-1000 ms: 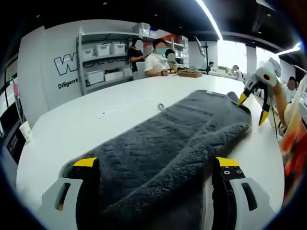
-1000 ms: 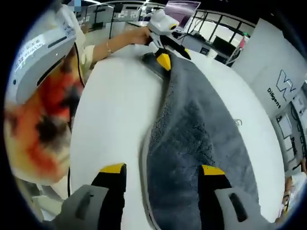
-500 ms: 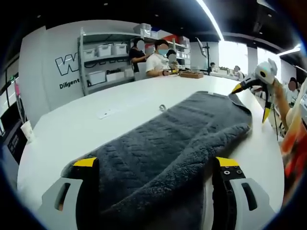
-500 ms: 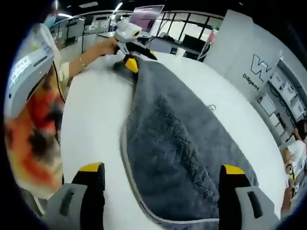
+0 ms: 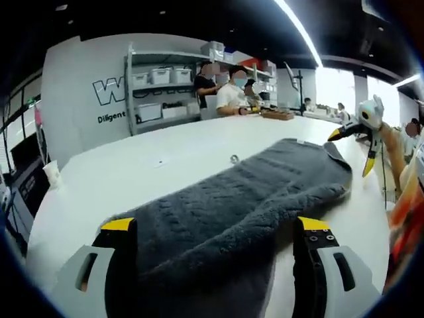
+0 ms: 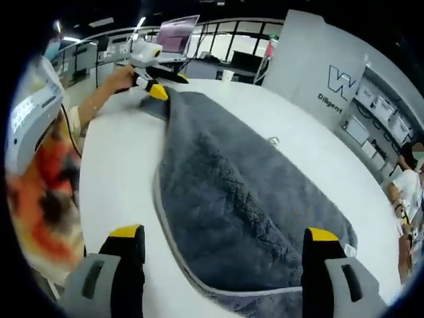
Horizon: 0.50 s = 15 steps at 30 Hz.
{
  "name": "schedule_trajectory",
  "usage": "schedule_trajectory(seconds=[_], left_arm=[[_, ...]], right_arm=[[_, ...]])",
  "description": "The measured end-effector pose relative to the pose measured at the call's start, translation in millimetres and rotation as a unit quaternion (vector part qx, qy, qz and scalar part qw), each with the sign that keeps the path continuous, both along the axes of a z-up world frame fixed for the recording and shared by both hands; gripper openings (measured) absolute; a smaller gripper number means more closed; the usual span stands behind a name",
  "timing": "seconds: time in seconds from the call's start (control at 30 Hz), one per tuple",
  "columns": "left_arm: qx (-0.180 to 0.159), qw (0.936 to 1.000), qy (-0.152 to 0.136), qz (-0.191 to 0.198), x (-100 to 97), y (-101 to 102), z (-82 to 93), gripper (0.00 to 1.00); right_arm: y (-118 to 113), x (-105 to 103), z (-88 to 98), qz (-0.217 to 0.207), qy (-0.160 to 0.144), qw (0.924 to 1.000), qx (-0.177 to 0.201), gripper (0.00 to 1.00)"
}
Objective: Open the folded towel by lifting each exposed corner and separating the folded layers until the towel lies flat within the target outline without major curled edges
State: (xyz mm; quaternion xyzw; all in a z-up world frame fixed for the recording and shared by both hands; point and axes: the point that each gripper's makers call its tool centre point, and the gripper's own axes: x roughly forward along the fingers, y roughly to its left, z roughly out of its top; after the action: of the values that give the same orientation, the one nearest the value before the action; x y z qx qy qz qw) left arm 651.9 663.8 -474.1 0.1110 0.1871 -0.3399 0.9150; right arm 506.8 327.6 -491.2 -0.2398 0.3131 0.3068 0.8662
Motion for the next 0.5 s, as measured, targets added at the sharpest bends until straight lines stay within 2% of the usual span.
schedule_trajectory(seconds=[0.07, 0.2, 0.27, 0.3, 0.43, 0.5], left_arm=[[0.015, 0.9997, -0.008, 0.019, -5.5, 8, 1.0, 0.95], [0.02, 0.998, -0.025, 0.055, -23.3, 22, 10.6, 0.95], [0.03, 0.9959, -0.033, 0.079, -27.5, 30, 12.2, 0.95], [0.053, 0.9917, -0.039, 0.11, -36.1, 41, 9.8, 0.95], [0.052, 0.9893, -0.025, 0.134, -55.5, 46, -1.0, 0.94], [0.036, 0.9875, -0.013, 0.153, -63.1, 51, -7.1, 0.92]], right_arm=[[-3, 1, -0.9, -0.004, 0.001, 1.0, -0.001, 0.99], [-12, 6, -0.3, -0.01, -0.007, 0.9998, -0.014, 0.99], [-18, 10, 1.8, -0.02, -0.015, 0.9996, -0.017, 0.99], [-24, 15, 2.9, -0.028, -0.019, 0.9992, -0.019, 0.99], [-25, 18, 1.7, -0.029, -0.022, 0.9992, -0.018, 0.99], [-23, 18, 0.5, -0.026, -0.022, 0.9993, -0.015, 0.99]])
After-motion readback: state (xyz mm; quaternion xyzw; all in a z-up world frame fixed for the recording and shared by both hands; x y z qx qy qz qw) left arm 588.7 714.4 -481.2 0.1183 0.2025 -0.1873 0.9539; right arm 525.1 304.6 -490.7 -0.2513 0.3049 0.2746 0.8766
